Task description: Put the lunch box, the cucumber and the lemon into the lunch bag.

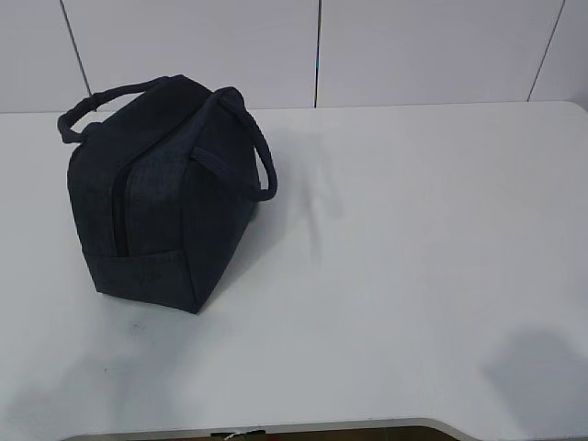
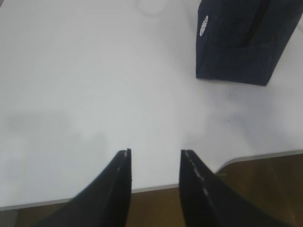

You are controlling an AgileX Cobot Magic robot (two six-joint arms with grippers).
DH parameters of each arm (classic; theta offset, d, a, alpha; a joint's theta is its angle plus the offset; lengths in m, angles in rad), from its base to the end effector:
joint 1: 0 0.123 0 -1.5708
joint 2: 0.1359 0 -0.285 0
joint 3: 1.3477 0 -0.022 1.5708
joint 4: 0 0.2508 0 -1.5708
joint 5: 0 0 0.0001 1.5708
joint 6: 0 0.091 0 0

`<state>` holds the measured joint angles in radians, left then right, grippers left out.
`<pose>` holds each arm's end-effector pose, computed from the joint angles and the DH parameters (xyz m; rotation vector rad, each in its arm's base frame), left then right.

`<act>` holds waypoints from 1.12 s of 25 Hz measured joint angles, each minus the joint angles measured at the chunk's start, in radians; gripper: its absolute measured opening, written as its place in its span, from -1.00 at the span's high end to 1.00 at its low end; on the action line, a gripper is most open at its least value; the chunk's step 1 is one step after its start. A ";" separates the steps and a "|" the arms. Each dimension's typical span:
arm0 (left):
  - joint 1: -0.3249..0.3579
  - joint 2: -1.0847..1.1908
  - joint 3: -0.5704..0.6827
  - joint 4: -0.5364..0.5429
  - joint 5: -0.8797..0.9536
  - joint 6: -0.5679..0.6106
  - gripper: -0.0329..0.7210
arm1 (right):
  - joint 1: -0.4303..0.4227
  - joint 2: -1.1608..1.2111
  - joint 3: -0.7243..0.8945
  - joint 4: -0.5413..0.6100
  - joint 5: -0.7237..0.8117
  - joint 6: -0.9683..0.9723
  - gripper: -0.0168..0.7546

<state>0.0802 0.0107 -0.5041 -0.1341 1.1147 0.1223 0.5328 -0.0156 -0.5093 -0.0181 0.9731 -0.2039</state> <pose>-0.0055 -0.0114 0.2748 0.0542 2.0966 -0.0401 -0.0038 -0.0038 0.2871 -0.6972 1.8069 0.1982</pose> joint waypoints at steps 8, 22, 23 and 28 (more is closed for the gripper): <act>0.000 0.000 0.000 0.000 0.000 0.000 0.27 | 0.000 0.000 -0.011 0.002 0.142 0.000 -0.10; 0.000 0.000 0.000 0.000 0.000 0.000 0.27 | 0.000 0.000 0.004 0.005 0.166 -0.012 -0.10; 0.000 0.000 0.000 0.000 0.000 0.000 0.27 | 0.000 0.000 0.004 0.003 0.166 -0.012 -0.10; 0.000 0.000 0.000 0.000 0.000 0.000 0.27 | 0.000 0.000 0.006 0.001 0.166 -0.012 -0.10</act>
<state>0.0802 0.0107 -0.5041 -0.1341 1.1147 0.1223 0.5328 -0.0156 -0.5032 -0.0173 1.1394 -0.2163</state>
